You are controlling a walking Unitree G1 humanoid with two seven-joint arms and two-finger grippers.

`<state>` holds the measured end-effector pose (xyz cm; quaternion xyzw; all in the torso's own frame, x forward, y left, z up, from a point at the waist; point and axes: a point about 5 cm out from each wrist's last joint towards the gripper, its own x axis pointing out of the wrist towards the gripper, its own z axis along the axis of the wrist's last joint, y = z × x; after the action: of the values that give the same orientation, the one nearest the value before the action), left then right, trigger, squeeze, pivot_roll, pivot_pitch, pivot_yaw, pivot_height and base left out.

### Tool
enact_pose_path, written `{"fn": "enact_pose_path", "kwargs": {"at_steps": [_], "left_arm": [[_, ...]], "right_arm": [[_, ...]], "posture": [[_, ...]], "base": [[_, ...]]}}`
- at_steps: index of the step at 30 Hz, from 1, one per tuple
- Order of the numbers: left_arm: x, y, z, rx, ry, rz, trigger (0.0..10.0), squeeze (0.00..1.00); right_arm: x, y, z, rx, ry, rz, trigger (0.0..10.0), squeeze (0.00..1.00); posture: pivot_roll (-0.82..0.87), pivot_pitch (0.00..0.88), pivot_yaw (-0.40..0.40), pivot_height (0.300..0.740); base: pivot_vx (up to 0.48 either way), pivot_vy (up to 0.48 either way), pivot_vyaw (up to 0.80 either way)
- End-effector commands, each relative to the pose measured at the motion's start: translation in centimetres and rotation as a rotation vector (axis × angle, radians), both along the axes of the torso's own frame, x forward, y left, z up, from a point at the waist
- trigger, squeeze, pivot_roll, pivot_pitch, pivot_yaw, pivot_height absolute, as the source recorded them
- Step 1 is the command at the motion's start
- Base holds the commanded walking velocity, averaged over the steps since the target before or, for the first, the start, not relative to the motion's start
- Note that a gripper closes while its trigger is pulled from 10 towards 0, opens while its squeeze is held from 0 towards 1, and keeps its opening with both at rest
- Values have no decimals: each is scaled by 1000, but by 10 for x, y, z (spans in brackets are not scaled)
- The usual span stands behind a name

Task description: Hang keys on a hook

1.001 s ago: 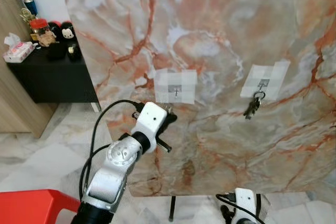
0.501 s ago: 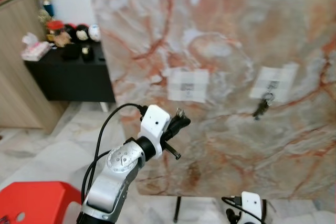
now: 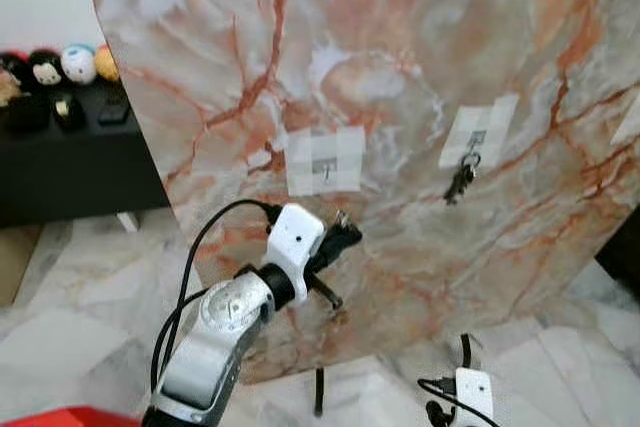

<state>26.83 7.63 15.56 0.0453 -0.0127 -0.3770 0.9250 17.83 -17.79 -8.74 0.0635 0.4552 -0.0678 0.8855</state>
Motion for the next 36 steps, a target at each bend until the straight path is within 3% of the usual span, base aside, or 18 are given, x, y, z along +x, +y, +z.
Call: {"fn": "enact_pose_path", "kwargs": {"at_steps": [1,16,20,21,23,25,30,33,36], "left_arm": [[-4,-3,7,-12,-30,-27,10000,0],[0,-3,9,-18,-47,5,10000,0],[2,0,6,27,-60,51,10000,0],[4,10,-1,38,-50,124,10000,0],[4,14,-4,32,-39,151,10000,0],[-5,36,-20,55,-3,225,10000,0],[-30,67,-36,103,72,250,10000,0],[-37,75,-44,148,102,249,10000,0],[-36,95,-58,207,120,406,10000,0]], "right_arm": [[-1,0,0,-2,2,4,10000,0],[0,0,0,2,-11,-4,10000,0],[0,0,0,1,-7,-3,10000,0],[0,0,0,2,-7,-4,10000,0],[0,0,0,2,-7,-4,10000,0],[1,1,0,2,-7,-1,10000,0],[1,0,1,0,-8,-4,10000,0],[1,0,1,-1,-7,0,10000,0],[2,-1,1,-3,-9,6,10000,0]], "posture": [[88,0,-27,740],[89,0,-27,740],[90,0,-29,740],[93,0,-28,740],[93,0,-28,740],[88,0,-27,740],[111,0,-32,740],[111,0,-32,740],[114,0,-34,740]], "base": [[0,0,0],[0,0,0],[0,0,0],[0,0,0],[0,0,0],[0,0,0],[0,0,0],[0,0,0],[0,0,0]]}}
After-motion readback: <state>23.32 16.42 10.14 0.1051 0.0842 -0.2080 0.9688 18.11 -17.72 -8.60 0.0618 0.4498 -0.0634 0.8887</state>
